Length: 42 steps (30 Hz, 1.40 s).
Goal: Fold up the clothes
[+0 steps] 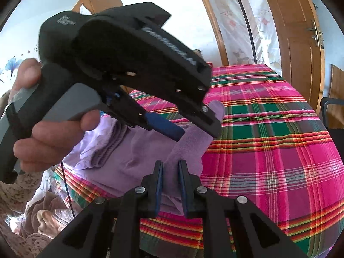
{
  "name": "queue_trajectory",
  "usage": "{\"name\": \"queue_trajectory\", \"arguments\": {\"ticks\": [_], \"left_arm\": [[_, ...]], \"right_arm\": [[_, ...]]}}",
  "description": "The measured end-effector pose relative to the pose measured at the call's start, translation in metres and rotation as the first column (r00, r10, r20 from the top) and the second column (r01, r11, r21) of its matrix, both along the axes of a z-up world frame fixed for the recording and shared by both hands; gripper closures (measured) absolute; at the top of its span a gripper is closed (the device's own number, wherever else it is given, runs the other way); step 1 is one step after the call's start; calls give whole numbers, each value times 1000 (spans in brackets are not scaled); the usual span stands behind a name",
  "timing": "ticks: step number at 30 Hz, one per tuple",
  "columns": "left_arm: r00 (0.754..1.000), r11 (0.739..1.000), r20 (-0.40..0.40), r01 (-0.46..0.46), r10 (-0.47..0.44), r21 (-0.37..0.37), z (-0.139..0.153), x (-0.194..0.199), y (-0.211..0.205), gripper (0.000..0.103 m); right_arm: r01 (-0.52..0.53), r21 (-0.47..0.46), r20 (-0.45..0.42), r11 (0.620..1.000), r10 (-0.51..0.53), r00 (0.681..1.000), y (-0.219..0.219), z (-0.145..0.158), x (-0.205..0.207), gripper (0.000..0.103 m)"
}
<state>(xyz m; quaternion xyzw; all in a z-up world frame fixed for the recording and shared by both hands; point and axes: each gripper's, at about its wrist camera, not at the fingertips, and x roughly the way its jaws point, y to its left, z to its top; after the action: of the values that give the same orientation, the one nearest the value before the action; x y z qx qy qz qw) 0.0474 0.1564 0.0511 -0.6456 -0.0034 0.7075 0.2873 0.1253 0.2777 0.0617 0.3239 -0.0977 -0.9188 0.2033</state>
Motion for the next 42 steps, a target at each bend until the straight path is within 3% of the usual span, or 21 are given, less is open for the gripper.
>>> {"name": "queue_trajectory", "arguments": {"ticks": [3, 7, 10, 14, 16, 26, 27, 30, 42], "left_arm": [[999, 1000, 36, -9, 9, 7, -7, -6, 0, 55], [999, 1000, 34, -22, 22, 18, -10, -12, -5, 80], [999, 999, 49, -13, 12, 35, -11, -14, -8, 91], [997, 998, 75, -27, 22, 65, -12, -17, -16, 91], [996, 996, 80, -35, 29, 76, -11, -18, -19, 91], [997, 993, 69, -39, 31, 116, 2, -13, -24, 91], [997, 992, 65, -37, 30, 121, 4, -12, -25, 91], [998, 989, 60, -36, 28, 144, 9, -11, -31, 91], [999, 970, 26, -39, 34, 239, 55, -16, -57, 91]], "right_arm": [[-5, 2, -3, 1000, 5, 1000, -2, 1, 0, 88], [1, 23, -16, 1000, -1, 1000, -5, 2, 1, 88], [3, 11, -5, 1000, -3, 1000, -5, 1, -1, 86], [29, 17, 1, 999, -29, 1000, 1, -1, 1, 79], [59, 25, 2, 998, -60, 998, 5, -1, 5, 63], [136, 93, 29, 986, -140, 990, -3, -5, 7, 61], [144, 91, 34, 985, -148, 988, -4, -7, 7, 61], [159, 94, 28, 983, -162, 986, -8, -7, 8, 85], [140, 100, -116, 985, -129, 985, -19, 40, 16, 91]]}}
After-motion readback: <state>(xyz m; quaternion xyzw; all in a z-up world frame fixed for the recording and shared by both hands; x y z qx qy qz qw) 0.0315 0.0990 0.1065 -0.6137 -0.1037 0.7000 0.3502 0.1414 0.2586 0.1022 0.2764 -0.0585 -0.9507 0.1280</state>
